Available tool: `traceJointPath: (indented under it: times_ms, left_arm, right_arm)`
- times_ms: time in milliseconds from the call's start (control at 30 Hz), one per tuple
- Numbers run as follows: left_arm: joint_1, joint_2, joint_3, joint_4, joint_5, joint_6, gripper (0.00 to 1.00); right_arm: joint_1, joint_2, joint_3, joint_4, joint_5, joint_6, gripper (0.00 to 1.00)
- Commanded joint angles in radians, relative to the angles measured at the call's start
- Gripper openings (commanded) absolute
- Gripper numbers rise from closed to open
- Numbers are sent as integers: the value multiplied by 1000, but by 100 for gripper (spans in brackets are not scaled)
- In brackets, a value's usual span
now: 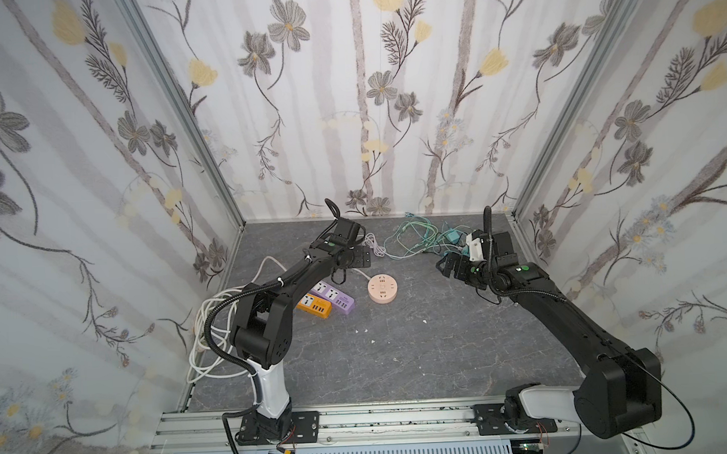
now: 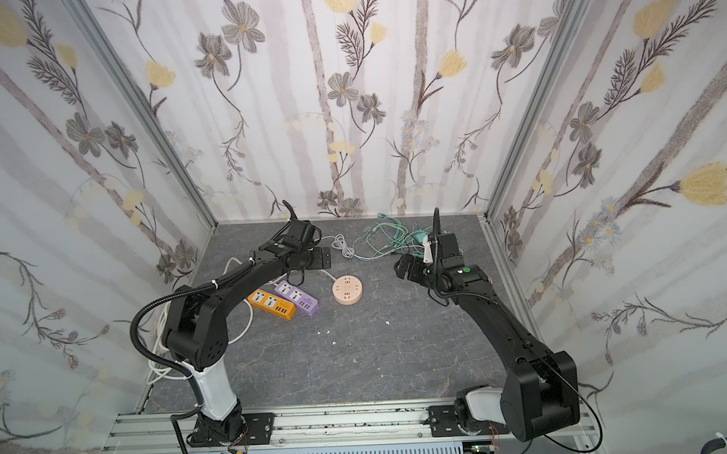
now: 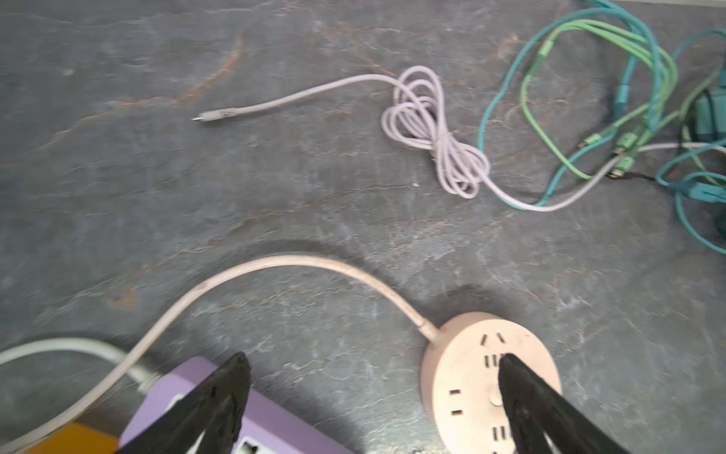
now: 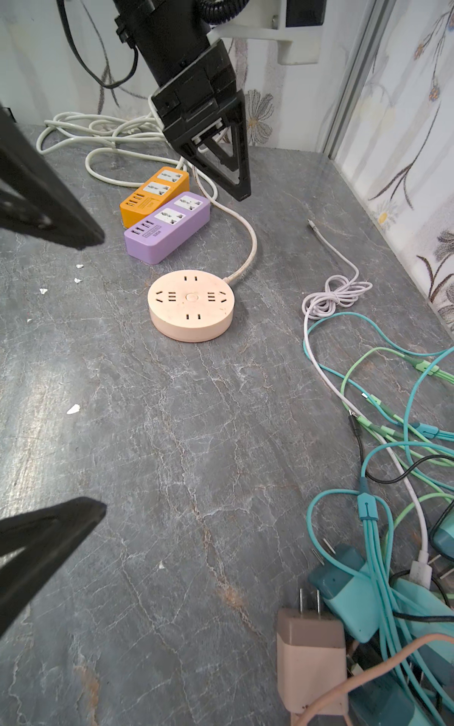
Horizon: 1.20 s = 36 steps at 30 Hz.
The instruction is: Insert the plug
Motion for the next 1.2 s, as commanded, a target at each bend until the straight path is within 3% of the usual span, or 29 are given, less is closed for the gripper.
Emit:
traceJointPath:
  times_ms: [0,167,400,533,700,833,1167]
  left_arm:
    - [41,-51,-57,-47,-195,-101,100]
    - [162,-107,-143,-86,-220,-212,100]
    - [327,-170,-236,-81,-157,-277,100]
    - [425,-163,-259,-57,-49,-292,94]
    - [478,-103,-251,-59,-8,-298,87]
    - [497,-30,-224,-56,29,-294,78]
    - [495,52,-304,5,121,-295,37]
  right_arm:
    - [7,7,14,12,29,-17,99]
    - [13,7,19,0,40,-22,99]
    - [19,6,22,-8,58,-28,99]
    - [22,11,31,-12,58,-32,99]
    - [25,18,38,-16,61,-37,99]
    - [29,20,39,-22,65,-38,99]
    - [36,21,39,-35,85,-47,99]
